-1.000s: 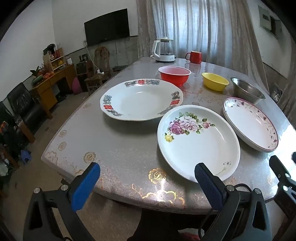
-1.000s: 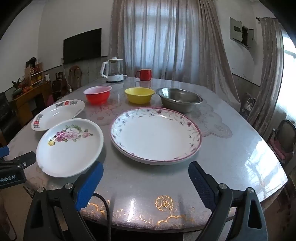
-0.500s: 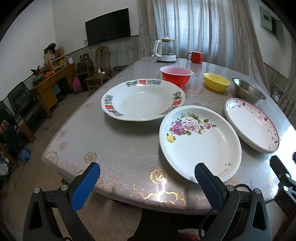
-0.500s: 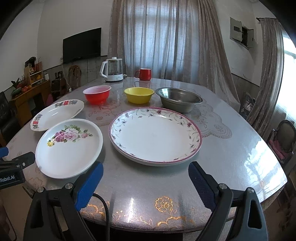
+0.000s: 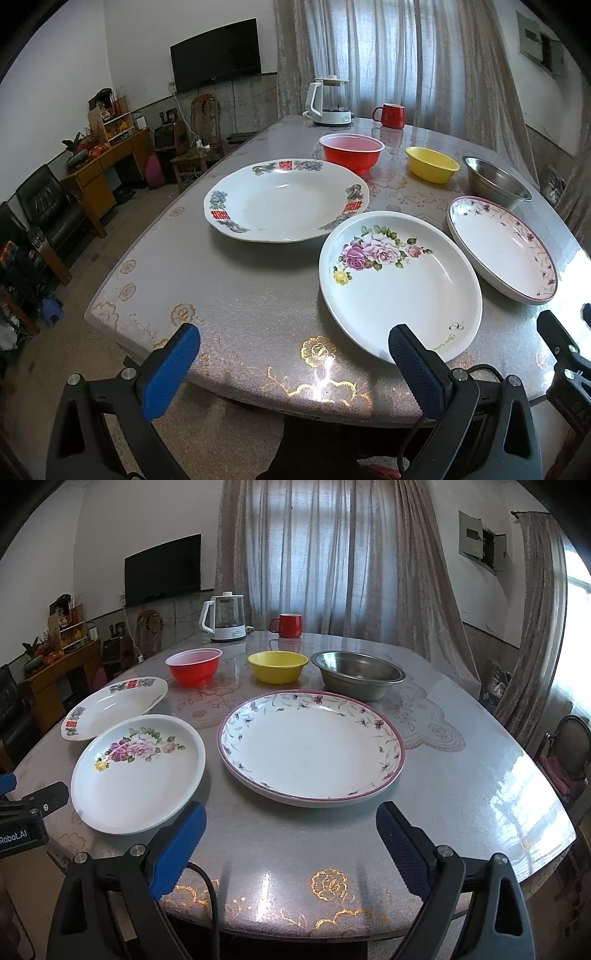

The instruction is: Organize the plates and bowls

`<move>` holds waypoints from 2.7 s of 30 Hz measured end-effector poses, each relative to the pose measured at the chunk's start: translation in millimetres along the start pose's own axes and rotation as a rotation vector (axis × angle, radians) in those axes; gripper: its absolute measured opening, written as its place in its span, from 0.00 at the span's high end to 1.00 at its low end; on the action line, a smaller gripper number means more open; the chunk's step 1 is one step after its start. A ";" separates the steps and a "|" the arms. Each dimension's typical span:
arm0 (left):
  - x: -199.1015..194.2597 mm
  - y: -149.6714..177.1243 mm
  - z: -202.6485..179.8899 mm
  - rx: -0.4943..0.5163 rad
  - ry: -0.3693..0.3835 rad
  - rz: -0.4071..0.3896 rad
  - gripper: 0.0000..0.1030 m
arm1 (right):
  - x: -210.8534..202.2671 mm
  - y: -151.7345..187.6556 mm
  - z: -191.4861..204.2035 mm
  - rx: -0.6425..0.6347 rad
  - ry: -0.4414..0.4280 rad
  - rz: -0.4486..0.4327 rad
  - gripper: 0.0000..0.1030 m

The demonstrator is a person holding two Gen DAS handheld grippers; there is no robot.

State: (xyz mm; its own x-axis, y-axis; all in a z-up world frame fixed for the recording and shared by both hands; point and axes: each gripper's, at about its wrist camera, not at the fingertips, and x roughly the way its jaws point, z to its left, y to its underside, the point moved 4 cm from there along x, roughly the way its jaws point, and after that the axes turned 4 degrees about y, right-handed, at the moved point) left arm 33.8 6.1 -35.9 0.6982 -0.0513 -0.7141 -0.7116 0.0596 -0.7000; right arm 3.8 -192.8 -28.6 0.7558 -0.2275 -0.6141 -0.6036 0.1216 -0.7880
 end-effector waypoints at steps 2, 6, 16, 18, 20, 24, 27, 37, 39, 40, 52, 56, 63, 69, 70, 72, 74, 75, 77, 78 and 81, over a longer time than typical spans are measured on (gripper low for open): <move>0.5 0.1 0.1 -0.001 0.000 0.001 0.00 | 0.4 0.0 0.2 0.000 -0.001 0.001 0.08; 0.9 0.7 0.7 -0.001 -0.001 0.004 0.00 | 0.9 0.5 -0.5 0.006 -0.003 0.006 0.08; 0.9 1.0 1.2 -0.003 -0.002 0.002 0.00 | 1.2 0.3 -1.5 0.011 -0.003 0.004 0.08; 1.3 1.0 1.8 -0.007 -0.003 0.002 0.00 | 1.7 0.5 -1.4 0.010 -0.004 0.006 0.08; 2.2 0.9 2.8 -0.009 -0.002 0.003 0.00 | 3.0 1.3 -0.9 0.008 -0.005 0.013 0.08; 5.1 1.4 4.0 -0.009 0.005 0.013 0.00 | 4.6 1.4 -0.7 0.007 -0.009 0.018 0.08; 7.9 1.9 4.9 -0.011 0.015 0.023 0.00 | 7.0 -0.4 1.7 -0.004 -0.042 0.011 0.01; 6.5 -9.0 24.1 -0.046 0.066 -0.030 0.00 | 3.6 -18.8 14.7 -0.075 -0.109 -0.063 0.00; 11.6 -14.1 27.3 -0.030 0.054 -0.019 0.00 | 6.5 -25.4 19.3 -0.115 -0.111 -0.062 0.00; 16.5 -16.9 30.6 -0.025 0.037 -0.001 0.00 | 9.1 -28.4 21.7 -0.134 -0.124 -0.054 0.00; 73.2 -52.6 131.0 -0.421 0.229 0.108 0.00 | 64.1 -93.6 72.8 -0.296 -0.282 0.132 0.10; 95.3 -60.2 151.9 -0.539 0.313 0.155 0.00 | 91.6 -109.3 88.0 -0.262 -0.401 0.222 0.20; 116.5 -77.3 145.9 -0.542 0.360 0.154 0.00 | 135.5 -132.6 112.9 -0.184 -0.496 0.328 0.27; 131.5 -91.0 139.7 -0.480 0.361 0.144 0.05 | 176.2 -141.9 141.0 -0.148 -0.590 0.477 0.33; 132.3 -92.3 139.8 -0.466 0.364 0.139 0.11 | 182.4 -142.7 142.7 -0.134 -0.607 0.496 0.33; 136.1 -93.4 138.2 -0.454 0.373 0.151 0.21 | 198.3 -145.6 149.3 -0.094 -0.634 0.548 0.37; 137.7 -95.1 135.6 -0.425 0.374 0.148 0.25 | 208.0 -144.7 156.5 -0.096 -0.644 0.571 0.44; 139.1 -95.7 134.0 -0.410 0.379 0.153 0.35 | 211.2 -144.1 160.4 -0.102 -0.653 0.578 0.50; 141.8 -97.1 130.5 -0.384 0.387 0.162 0.44 | 216.6 -141.8 168.0 -0.097 -0.674 0.602 0.58; 142.7 -97.4 129.1 -0.372 0.392 0.165 0.50 | 219.6 -140.4 172.0 -0.089 -0.682 0.612 0.63; 146.0 -98.6 125.7 -0.353 0.411 0.168 0.57 | 220.4 -136.8 181.6 -0.084 -0.699 0.622 0.69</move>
State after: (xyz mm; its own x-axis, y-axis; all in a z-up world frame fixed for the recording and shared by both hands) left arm 215.7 118.1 -70.6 0.5354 -0.4583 -0.7094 -0.8427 -0.2333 -0.4853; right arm 299.1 -84.1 -64.3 0.2555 0.4899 -0.8335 -0.9462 -0.0502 -0.3196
